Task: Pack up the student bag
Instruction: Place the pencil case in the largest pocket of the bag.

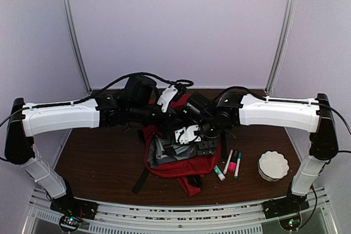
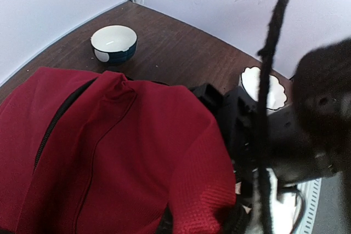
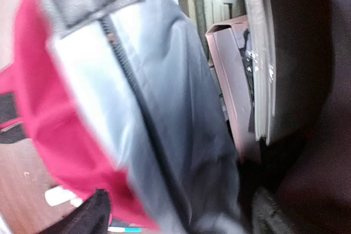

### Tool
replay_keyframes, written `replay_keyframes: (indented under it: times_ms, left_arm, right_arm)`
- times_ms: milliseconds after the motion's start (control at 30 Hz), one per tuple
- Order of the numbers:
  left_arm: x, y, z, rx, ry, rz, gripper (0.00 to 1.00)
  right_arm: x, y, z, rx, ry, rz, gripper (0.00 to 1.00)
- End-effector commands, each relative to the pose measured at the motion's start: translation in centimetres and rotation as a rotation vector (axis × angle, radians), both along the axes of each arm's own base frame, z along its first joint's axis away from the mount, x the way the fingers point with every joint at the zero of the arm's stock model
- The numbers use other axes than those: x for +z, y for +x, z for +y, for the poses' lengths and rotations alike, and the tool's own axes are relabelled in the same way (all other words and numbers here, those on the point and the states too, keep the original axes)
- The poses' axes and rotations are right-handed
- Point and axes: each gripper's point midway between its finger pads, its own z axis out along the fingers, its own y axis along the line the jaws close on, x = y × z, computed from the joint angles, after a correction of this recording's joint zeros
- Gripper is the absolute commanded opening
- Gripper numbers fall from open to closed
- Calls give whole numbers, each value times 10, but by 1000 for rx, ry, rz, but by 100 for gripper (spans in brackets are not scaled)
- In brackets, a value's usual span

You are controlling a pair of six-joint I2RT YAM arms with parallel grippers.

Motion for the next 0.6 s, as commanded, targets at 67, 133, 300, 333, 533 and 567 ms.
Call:
replay_keyframes:
  times_ms: [67, 133, 300, 333, 533, 567]
  left_arm:
    - [41, -4, -13, -57, -109, -56, 0]
    - [40, -4, -14, -57, -105, -57, 0]
    - [40, 2, -8, -35, -89, -59, 0]
    - [41, 4, -7, -29, -88, -62, 0]
    - [39, 5, -9, -41, -77, -59, 0]
    - [38, 5, -11, -49, -75, -52, 0]
  right_arm:
    - [42, -15, 2, -19, 187, 8, 100]
    - [45, -14, 0, -42, 204, 6, 100]
    - [61, -31, -20, -66, 307, 48, 100]
    - [67, -33, -25, -80, 343, 51, 100]
    - [86, -21, -69, -313, 554, 93, 100]
    - [80, -17, -77, -359, 573, 124, 98]
